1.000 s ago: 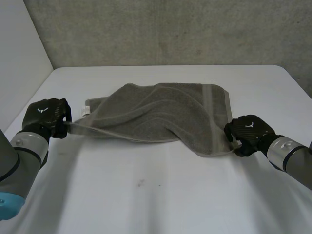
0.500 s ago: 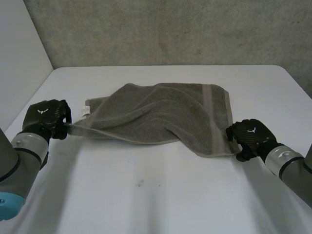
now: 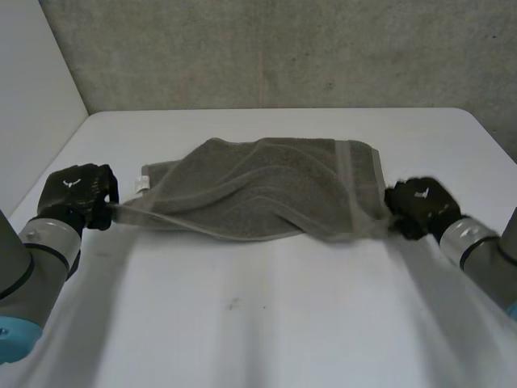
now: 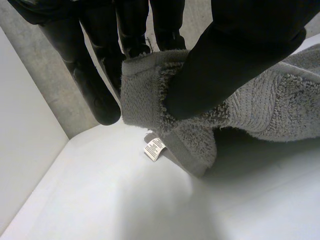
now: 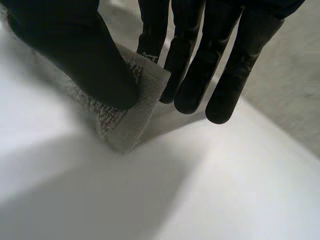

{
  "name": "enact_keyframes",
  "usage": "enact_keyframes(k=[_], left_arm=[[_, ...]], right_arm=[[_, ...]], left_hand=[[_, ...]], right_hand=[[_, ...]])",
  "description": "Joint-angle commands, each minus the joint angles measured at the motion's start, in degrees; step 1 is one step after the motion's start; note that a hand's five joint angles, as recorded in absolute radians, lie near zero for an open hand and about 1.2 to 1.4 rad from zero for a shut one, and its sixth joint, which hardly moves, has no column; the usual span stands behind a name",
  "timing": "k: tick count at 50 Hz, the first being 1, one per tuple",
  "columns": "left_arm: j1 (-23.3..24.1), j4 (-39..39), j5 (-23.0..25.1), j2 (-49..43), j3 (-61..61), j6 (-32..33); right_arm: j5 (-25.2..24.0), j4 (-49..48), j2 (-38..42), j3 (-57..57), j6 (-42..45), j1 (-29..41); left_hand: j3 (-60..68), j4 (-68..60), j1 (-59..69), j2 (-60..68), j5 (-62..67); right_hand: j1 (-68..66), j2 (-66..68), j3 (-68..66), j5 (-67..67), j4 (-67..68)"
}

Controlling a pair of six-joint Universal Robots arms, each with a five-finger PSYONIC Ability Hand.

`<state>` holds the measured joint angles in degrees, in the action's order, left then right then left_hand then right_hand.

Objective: Fold the laundry

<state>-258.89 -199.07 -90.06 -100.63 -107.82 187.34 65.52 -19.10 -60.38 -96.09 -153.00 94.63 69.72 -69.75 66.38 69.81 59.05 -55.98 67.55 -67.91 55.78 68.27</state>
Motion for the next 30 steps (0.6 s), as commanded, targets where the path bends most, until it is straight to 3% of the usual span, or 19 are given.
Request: enact_keyframes(k=[1,5,8,11,13,19,24,30], left_arm=[[0.2,5.6,-0.1,1.3,1.6,0.5],[0.1,16.8,-0.1,5.9,3.5,2.8],[0.1,20.7,-0.2,7.2,3.8,4.5],[0.1,27.3,-0.6,10.5,4.1,8.1],[0.1,32.0,-0.6,14.4,3.7,10.7],[0.4,37.9,-0.6,18.7,2.0,13.6],[0.8,40.8,-0.4,20.2,-0.2,16.9],[0.8,35.5,-0.3,14.4,-1.0,16.7]], right_arm=[[1.9,5.2,-9.2,3.2,-2.0,-1.1],[0.9,16.9,-14.9,4.9,1.3,-5.9],[0.6,24.8,-20.4,5.4,6.0,-9.9],[0.6,28.4,-22.5,5.5,9.6,-11.8],[0.6,35.2,-23.8,5.1,18.0,-14.7],[1.1,47.4,-25.0,2.9,31.8,-17.3],[0.7,49.5,-26.6,-0.3,35.3,-18.2],[0.4,42.4,-25.4,-1.7,33.7,-17.6]], left_hand=[[10.3,-10.2,13.6,10.2,11.0],[10.3,-10.2,13.6,10.2,11.0],[10.3,-10.2,13.6,10.2,11.0],[10.3,-10.2,13.6,10.2,11.0],[10.3,-10.2,13.6,10.2,11.0],[10.3,-10.2,13.6,10.2,11.0],[10.3,-10.2,13.6,10.2,11.0],[10.3,-10.2,13.6,10.2,11.0]], right_hand=[[-24.0,12.4,-12.1,14.2,11.7],[-24.0,12.4,-12.1,14.2,11.7],[-24.0,12.4,-12.1,14.2,11.7],[-24.0,12.4,-12.1,14.2,11.7],[-24.0,12.4,-12.1,14.2,11.7],[-24.0,12.4,-12.1,14.2,11.7],[-24.0,12.4,-12.1,14.2,11.7],[-24.0,12.4,-12.1,14.2,11.7]])
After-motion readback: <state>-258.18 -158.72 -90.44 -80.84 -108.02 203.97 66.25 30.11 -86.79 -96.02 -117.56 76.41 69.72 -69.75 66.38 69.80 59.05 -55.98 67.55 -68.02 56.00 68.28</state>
